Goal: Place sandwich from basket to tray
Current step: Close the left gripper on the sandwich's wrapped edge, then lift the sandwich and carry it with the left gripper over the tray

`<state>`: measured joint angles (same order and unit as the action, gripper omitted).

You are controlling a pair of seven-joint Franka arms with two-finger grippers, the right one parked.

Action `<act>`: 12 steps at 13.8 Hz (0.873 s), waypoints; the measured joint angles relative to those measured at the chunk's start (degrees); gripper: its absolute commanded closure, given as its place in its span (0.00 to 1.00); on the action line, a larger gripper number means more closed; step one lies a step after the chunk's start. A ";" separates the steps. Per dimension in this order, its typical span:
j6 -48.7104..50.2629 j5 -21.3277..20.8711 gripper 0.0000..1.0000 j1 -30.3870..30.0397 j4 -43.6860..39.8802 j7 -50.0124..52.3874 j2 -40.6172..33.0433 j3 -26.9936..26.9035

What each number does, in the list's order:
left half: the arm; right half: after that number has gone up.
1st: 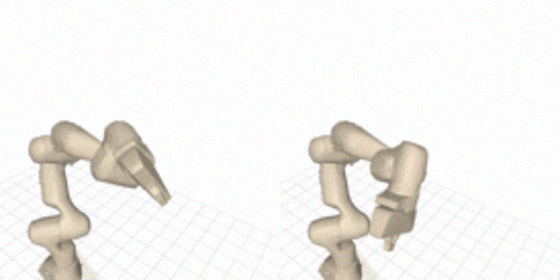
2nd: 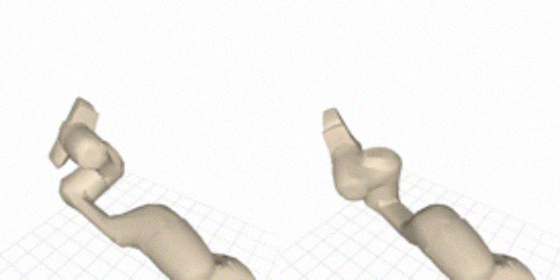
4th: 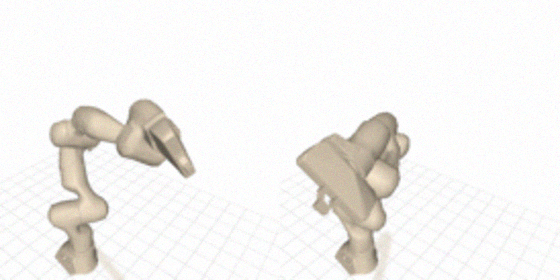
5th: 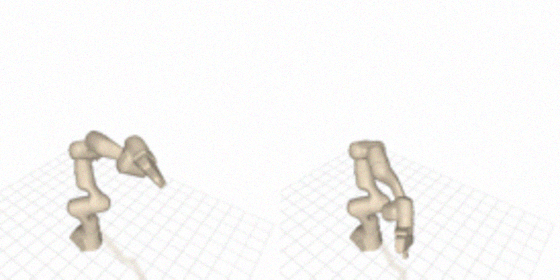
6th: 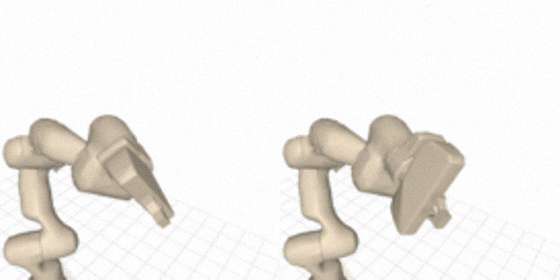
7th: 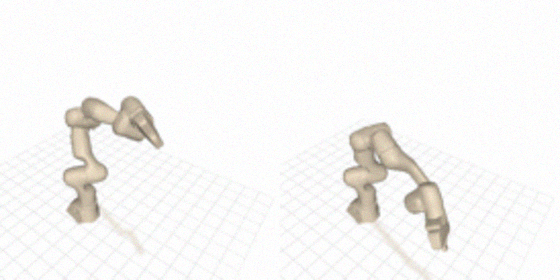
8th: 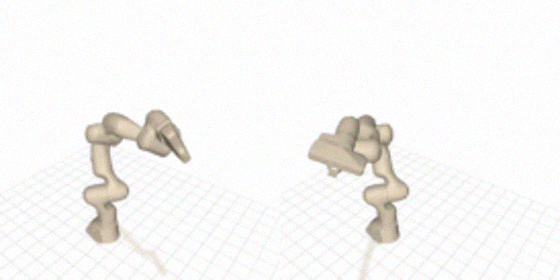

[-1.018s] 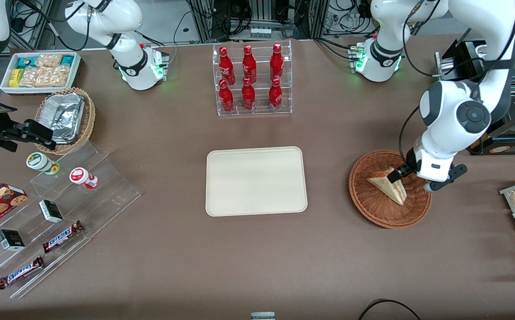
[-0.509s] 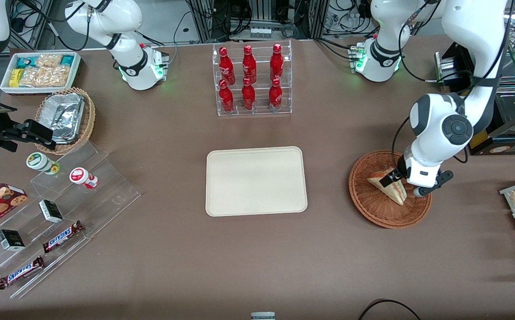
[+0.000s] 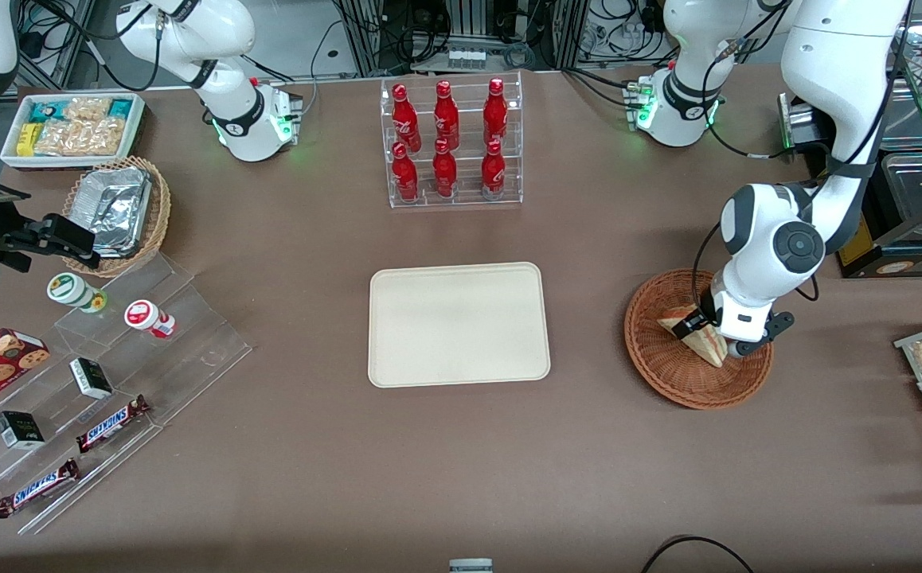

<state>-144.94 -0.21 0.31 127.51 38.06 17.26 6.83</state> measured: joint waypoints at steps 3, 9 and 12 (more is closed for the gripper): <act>1.50 -0.01 0.88 -0.01 -0.47 0.00 -0.56 0.00; 21.26 -0.13 0.88 0.52 -12.76 -0.08 -4.99 2.65; 27.49 -0.14 0.88 4.34 -20.96 -0.05 -4.37 3.16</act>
<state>-117.45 -0.35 4.65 106.54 38.00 12.89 9.98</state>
